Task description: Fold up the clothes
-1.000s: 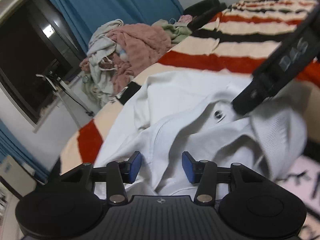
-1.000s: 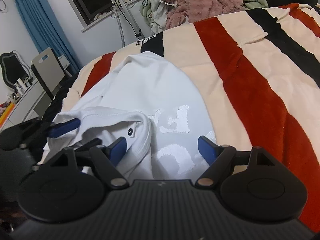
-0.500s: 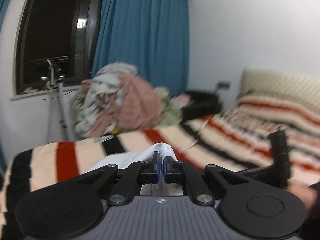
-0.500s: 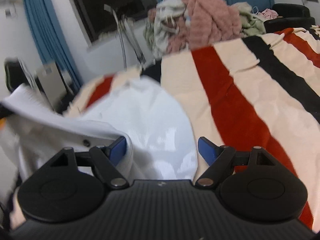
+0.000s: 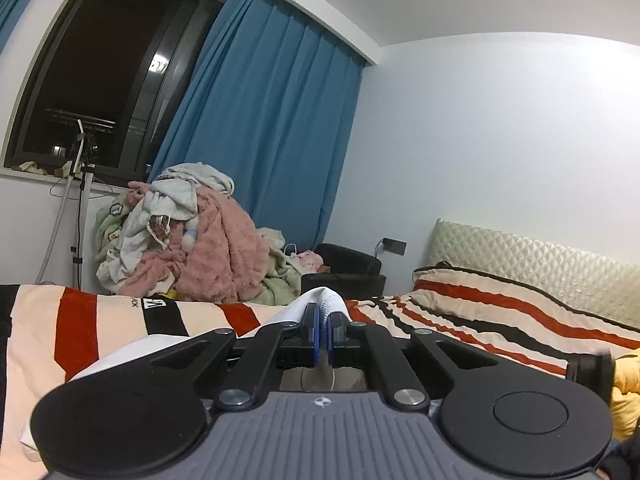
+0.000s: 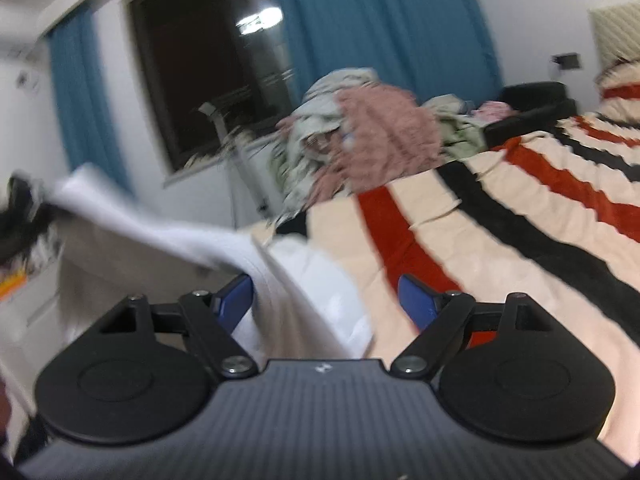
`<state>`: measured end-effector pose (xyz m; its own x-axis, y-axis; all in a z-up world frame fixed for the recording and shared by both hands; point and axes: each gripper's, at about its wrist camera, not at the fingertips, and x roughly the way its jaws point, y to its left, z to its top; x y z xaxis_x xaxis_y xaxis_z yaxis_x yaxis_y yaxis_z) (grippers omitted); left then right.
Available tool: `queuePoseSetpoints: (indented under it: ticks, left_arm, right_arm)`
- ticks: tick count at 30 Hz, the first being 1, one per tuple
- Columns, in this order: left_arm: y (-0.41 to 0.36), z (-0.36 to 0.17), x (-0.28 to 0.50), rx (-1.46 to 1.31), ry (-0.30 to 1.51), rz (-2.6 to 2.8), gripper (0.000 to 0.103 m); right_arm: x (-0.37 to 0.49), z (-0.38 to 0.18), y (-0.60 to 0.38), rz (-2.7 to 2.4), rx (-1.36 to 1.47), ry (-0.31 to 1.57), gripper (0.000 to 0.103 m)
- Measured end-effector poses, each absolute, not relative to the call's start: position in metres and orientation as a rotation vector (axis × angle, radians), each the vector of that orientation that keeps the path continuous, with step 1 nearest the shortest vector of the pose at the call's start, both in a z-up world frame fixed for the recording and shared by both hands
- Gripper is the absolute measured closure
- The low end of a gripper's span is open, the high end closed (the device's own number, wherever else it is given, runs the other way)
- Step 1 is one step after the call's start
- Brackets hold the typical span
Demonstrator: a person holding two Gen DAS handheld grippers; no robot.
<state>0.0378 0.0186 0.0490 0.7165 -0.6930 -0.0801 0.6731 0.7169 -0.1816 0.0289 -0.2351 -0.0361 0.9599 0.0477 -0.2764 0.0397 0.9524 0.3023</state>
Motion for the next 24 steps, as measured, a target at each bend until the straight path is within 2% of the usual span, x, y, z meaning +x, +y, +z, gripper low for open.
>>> queuePoseSetpoints:
  ticks: [5, 8, 17, 24]
  left_arm:
    - [0.012, 0.042, 0.029, -0.12, 0.135, -0.74, 0.099]
    - [0.009, 0.037, 0.025, -0.117, 0.132, -0.715, 0.099]
    - [0.009, 0.022, 0.019, -0.119, 0.153, -0.643, 0.099]
    - [0.016, 0.02, 0.013, -0.138, 0.126, -0.59, 0.099]
  right_arm:
    - [0.026, -0.037, -0.181, 0.108, 0.117, 0.277, 0.023]
    - [0.03, -0.035, -0.171, 0.085, 0.13, 0.24, 0.023]
    - [0.046, -0.063, -0.244, -0.045, 0.62, 0.292, 0.021]
    - [0.059, -0.09, -0.245, -0.072, 0.639, 0.482, 0.021]
